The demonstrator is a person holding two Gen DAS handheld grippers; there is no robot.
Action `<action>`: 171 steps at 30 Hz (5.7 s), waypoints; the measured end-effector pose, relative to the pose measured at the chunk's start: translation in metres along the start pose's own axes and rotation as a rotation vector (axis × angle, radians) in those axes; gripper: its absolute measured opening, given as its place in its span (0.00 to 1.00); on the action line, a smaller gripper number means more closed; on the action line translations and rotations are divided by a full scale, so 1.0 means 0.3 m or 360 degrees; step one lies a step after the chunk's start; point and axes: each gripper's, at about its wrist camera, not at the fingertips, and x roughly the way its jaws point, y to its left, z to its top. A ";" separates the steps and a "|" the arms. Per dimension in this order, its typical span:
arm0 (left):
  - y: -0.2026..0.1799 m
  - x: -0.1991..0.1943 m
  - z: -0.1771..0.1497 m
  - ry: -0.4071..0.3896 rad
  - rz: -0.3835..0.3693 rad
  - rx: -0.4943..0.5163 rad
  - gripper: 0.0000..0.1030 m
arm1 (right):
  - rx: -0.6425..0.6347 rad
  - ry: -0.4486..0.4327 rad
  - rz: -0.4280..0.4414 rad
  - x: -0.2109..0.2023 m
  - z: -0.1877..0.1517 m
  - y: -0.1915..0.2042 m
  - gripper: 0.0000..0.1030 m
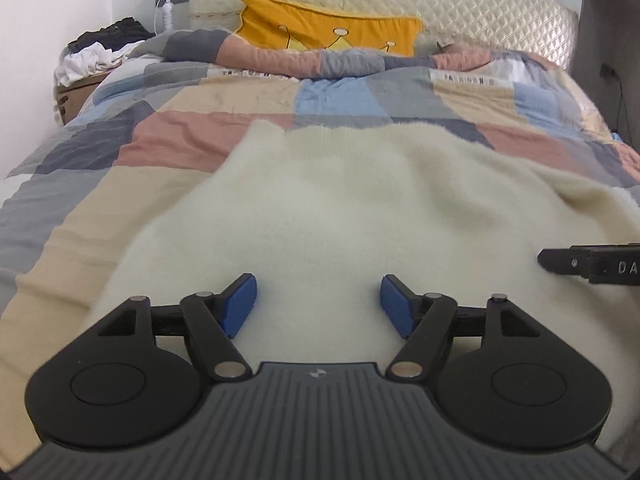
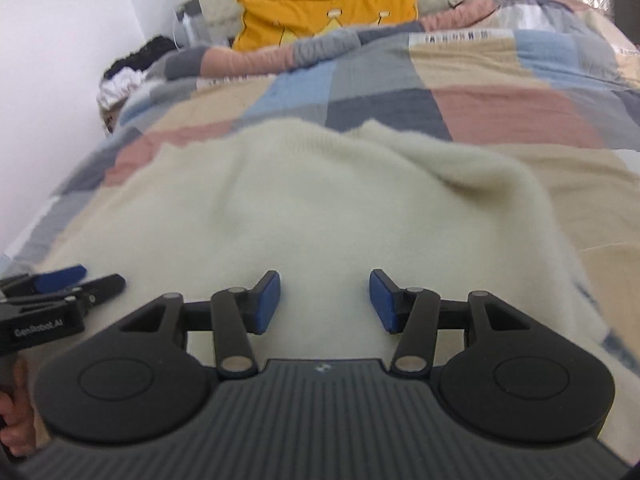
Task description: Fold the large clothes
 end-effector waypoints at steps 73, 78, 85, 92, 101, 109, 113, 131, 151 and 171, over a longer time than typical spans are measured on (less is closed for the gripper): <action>0.358 -0.315 -0.300 0.0041 -0.0465 -0.1651 0.29 | 0.1574 -0.0273 0.0294 -0.307 -0.380 -0.255 0.33; 0.368 -0.462 -0.255 -0.0038 -0.0521 -0.1625 0.26 | 0.1417 -0.0396 0.0366 -0.419 -0.356 -0.234 0.32; 0.345 -0.725 -0.228 -0.0114 -0.0552 -0.1497 0.26 | 0.1274 -0.0433 0.0441 -0.614 -0.295 -0.195 0.32; 0.296 -0.979 -0.263 -0.0049 -0.0581 -0.1286 0.26 | 0.1285 -0.0399 0.0430 -0.814 -0.346 -0.176 0.32; 0.293 -0.956 -0.277 -0.0056 -0.0587 -0.1289 0.26 | 0.1223 -0.0329 0.0405 -0.809 -0.352 -0.171 0.33; 0.297 -0.738 -0.015 -0.0106 -0.0445 -0.1173 0.26 | 0.1153 -0.0311 0.0403 -0.663 -0.129 -0.167 0.35; 0.300 -0.577 0.089 -0.0053 -0.0364 -0.1122 0.26 | 0.1117 -0.0239 0.0358 -0.527 -0.033 -0.180 0.36; 0.315 0.034 0.090 -0.0021 -0.0276 -0.0887 0.30 | 0.0955 -0.0154 0.0254 -0.037 -0.004 -0.252 0.38; 0.305 -0.060 0.062 -0.0117 -0.0316 -0.0893 0.62 | 0.0925 -0.0215 0.0342 -0.007 0.022 -0.248 0.51; 0.130 -0.014 0.071 -0.0043 -0.0041 -0.0256 0.67 | 0.0072 -0.0165 0.0168 0.008 0.045 -0.002 0.42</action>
